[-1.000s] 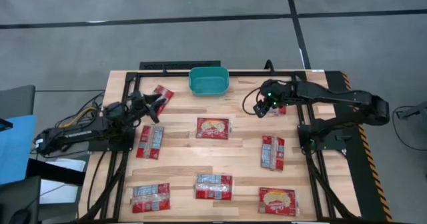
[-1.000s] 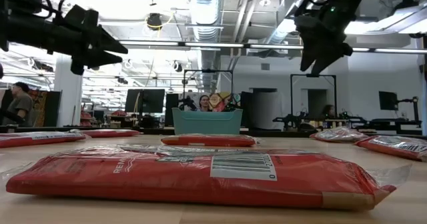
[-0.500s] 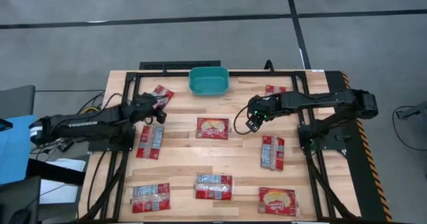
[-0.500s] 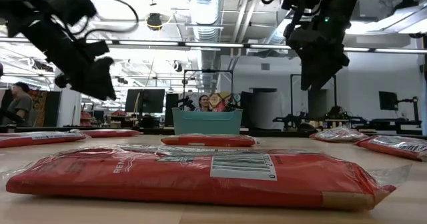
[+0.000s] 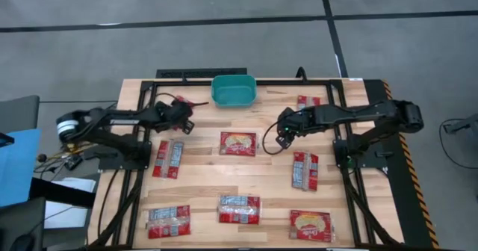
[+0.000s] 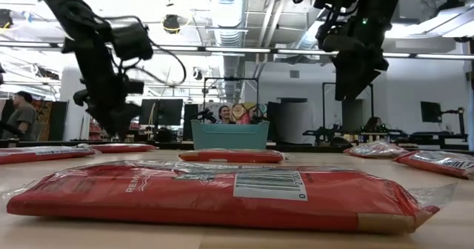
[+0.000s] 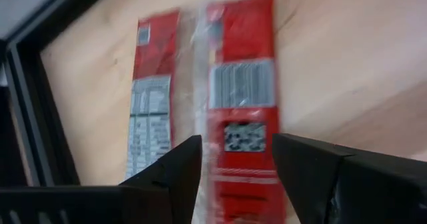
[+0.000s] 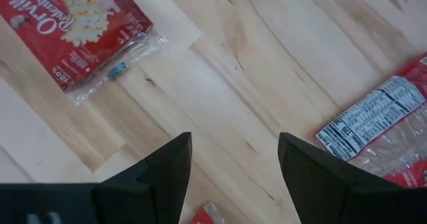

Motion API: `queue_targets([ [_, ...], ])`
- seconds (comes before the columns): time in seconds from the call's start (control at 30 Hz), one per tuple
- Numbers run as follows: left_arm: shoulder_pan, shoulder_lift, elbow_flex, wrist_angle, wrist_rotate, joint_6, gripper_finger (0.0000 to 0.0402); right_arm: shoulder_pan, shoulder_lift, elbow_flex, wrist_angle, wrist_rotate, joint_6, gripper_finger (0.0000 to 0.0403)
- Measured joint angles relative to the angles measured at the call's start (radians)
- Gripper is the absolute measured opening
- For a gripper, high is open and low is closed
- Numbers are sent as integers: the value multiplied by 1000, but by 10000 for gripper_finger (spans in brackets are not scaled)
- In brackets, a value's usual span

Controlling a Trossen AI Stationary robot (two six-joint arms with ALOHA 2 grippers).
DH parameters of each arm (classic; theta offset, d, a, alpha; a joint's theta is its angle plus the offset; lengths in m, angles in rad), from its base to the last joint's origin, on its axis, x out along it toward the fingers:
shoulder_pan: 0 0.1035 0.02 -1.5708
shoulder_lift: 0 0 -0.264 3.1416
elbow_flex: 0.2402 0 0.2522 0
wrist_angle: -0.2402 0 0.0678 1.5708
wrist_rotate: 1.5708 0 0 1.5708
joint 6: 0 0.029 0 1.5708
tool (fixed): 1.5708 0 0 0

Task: Sort popcorn bags into baskets
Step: Put the red popcorn bag into the green basket

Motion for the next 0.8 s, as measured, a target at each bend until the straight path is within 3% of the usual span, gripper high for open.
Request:
queue_targets([
  [0.23, 43, 104, 6, 9, 24, 5, 124, 6, 1, 0, -11, 1, -10, 249],
  [0.43, 40, 105, 5, 1, 32, 12, 97, 5, 1, 0, -10, 1, -14, 249],
  [0.8, -5, 23, 29, -49, 110, 25, 154, 5, 1, 0, 22, 12, -14, 249],
])
